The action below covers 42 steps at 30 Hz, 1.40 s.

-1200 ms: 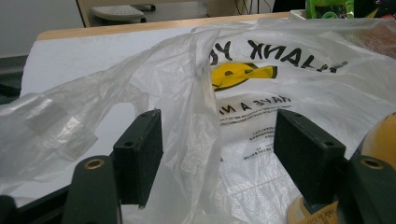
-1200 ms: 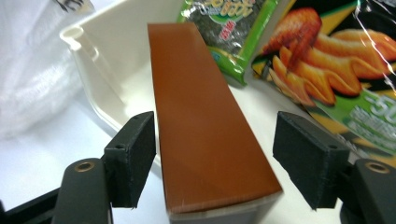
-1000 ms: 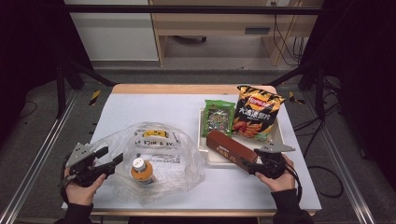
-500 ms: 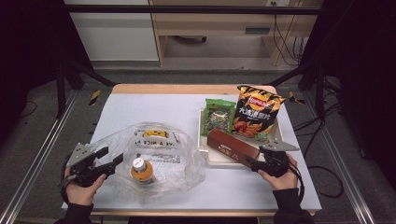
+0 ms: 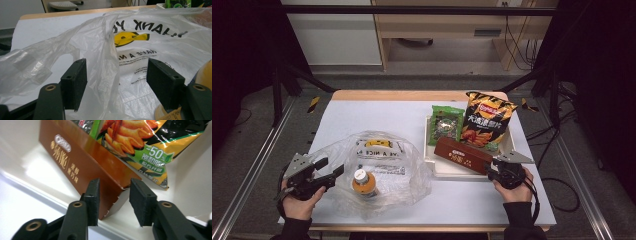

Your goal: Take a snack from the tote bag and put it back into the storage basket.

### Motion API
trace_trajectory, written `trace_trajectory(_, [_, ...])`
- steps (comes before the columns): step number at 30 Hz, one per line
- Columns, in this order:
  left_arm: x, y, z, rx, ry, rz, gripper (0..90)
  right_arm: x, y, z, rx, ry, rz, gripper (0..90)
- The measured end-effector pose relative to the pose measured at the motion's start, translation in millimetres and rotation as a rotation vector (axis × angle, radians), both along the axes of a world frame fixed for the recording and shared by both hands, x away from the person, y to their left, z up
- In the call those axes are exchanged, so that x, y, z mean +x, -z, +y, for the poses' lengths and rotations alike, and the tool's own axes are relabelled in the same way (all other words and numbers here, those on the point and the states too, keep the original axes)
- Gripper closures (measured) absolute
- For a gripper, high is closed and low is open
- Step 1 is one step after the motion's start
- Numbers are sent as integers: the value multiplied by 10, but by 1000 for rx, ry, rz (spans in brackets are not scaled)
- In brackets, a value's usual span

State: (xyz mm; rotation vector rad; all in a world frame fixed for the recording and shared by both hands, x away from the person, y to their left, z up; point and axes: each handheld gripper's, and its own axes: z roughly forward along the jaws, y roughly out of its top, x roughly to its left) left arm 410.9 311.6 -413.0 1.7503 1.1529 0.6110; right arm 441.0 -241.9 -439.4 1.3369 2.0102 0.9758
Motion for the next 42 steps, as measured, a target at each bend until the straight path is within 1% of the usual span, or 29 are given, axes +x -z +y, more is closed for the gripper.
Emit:
trace_trajectory(3, [4, 5, 2, -1, -1, 3, 326, 19, 40, 21, -3, 1, 6, 659])
trace_trajectory(4, [5, 7, 2, -1, -1, 4, 326, 30, 56, 30, -15, -2, 1, 664])
trace_trajectory(6, [5, 7, 1, 0, 0, 4, 326, 43, 73, 47, -21, 8, -5, 676])
trace_trajectory(10, [9, 15, -8, -1, 0, 5, 326, 64, 91, 50, -14, 27, -23, 701])
trace_trajectory(13, [11, 17, -9, 1, 1, 6, 326, 84, 117, 45, -10, 39, -45, 704])
trace_trajectory(14, [11, 17, -8, 0, 1, 6, 326, 90, 125, 45, -10, 42, -45, 702])
trace_trajectory(17, [10, 17, -4, 0, 0, 6, 326, 91, 137, 47, -1, 40, -50, 696])
trace_trajectory(19, [11, 17, -4, -1, -1, 6, 326, 94, 139, 49, 3, 29, -56, 694])
trace_trajectory(20, [10, 17, -5, 0, 0, 6, 326, 94, 140, 58, 19, 22, -53, 694])
trace_trajectory(21, [9, 17, -5, -1, -1, 5, 326, 96, 145, 66, 24, 18, -55, 693])
trace_trajectory(24, [10, 17, -4, -1, -1, 5, 326, 102, 152, 105, 22, -2, -62, 674])
trace_trajectory(29, [10, 17, -4, -1, -1, 5, 326, 124, 173, 144, 26, -1, -78, 658])
trace_trajectory(32, [10, 16, -3, -3, 1, 6, 326, 136, 189, 148, 13, -1, -85, 652])
trace_trajectory(36, [8, 15, 4, -8, 0, 6, 326, 134, 189, 139, 28, -2, -81, 637])
trace_trajectory(38, [5, 10, 5, -6, 2, 3, 326, 132, 185, 142, 36, -3, -81, 615])
trace_trajectory(40, [0, 5, 6, -13, 2, -1, 326, 120, 159, 130, 49, -4, -94, 597])
trace_trajectory(42, [-5, -5, 11, -19, 2, -8, 327, 92, 111, 115, 68, -6, -117, 568])
